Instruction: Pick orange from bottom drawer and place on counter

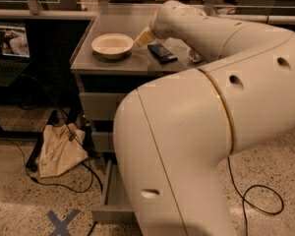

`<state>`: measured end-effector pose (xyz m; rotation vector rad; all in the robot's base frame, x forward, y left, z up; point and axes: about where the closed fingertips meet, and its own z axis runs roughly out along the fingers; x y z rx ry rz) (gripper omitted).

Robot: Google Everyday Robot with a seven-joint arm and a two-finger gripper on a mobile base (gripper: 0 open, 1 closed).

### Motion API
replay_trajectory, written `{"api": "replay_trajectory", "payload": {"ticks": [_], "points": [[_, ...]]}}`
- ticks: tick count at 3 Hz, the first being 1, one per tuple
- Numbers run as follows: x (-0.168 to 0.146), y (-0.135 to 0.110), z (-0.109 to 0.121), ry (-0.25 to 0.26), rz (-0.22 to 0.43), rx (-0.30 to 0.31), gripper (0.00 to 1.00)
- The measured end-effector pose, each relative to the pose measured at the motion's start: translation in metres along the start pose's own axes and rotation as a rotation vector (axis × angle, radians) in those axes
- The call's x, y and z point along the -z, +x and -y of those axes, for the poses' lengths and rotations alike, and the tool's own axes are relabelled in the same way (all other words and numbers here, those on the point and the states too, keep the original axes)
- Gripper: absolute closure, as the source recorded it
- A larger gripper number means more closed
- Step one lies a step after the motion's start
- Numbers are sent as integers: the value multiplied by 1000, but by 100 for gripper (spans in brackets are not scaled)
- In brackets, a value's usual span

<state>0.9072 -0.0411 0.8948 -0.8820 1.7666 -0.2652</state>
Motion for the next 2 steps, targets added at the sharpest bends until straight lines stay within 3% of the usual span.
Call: {"api": "replay_trajectory", "payload": {"ticks": [2], "points": [[5,5,6,19,12,-1,0]]}}
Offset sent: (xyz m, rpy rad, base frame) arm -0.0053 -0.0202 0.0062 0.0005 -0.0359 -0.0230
